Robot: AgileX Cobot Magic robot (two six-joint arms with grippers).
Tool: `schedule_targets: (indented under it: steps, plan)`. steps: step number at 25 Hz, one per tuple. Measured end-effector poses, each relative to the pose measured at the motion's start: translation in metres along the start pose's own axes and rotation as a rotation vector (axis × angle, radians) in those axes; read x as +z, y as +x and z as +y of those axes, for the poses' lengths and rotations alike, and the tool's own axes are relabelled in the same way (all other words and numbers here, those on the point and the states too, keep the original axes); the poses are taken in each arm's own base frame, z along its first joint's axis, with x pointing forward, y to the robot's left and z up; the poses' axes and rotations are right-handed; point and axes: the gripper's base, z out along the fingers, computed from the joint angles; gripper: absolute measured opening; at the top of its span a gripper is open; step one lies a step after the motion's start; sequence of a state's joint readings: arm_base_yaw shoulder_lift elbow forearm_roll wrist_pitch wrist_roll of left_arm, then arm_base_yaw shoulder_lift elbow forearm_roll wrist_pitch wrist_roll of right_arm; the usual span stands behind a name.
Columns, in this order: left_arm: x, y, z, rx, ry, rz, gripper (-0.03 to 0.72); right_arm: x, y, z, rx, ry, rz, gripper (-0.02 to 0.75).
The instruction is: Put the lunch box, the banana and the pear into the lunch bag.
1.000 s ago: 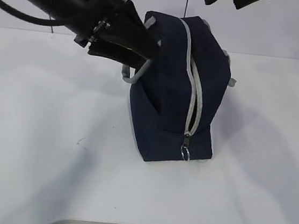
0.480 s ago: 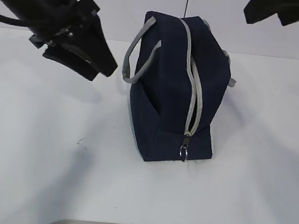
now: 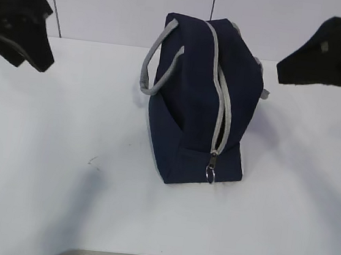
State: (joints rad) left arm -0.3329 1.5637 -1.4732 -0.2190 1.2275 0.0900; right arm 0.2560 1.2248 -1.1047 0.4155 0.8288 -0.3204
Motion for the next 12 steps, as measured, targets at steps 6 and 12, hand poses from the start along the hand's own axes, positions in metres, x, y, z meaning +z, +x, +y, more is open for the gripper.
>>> schedule_targets:
  steps: [6, 12]
  plan:
    - [-0.019, 0.023, 0.003, 0.027, -0.081, -0.012, 0.372, 0.011, 0.001, -0.003, 0.018, 0.003, -0.013, 0.522]
    - [-0.032, 0.039, 0.003, 0.039, -0.108, -0.030, 0.372, 0.030, -0.007, -0.013, -0.010, 0.042, -0.063, 0.522]
